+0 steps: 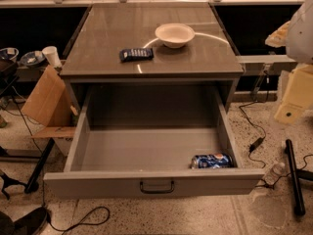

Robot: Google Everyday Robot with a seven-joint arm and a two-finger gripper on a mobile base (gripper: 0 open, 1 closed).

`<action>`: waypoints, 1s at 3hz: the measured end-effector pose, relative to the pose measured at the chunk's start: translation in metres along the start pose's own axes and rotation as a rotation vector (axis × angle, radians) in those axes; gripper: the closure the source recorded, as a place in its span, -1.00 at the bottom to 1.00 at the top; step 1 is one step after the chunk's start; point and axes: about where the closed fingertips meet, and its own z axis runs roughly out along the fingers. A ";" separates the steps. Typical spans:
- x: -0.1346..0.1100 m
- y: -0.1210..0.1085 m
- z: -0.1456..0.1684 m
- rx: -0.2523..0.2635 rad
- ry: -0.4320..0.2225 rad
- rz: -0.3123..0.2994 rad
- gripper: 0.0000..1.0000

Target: Pick pepsi can from top drawer and place on counter

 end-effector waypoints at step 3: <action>-0.024 -0.002 0.060 -0.081 -0.050 -0.057 -1.00</action>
Offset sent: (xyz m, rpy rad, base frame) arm 0.0248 0.0221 -0.0432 0.0221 0.0593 0.0676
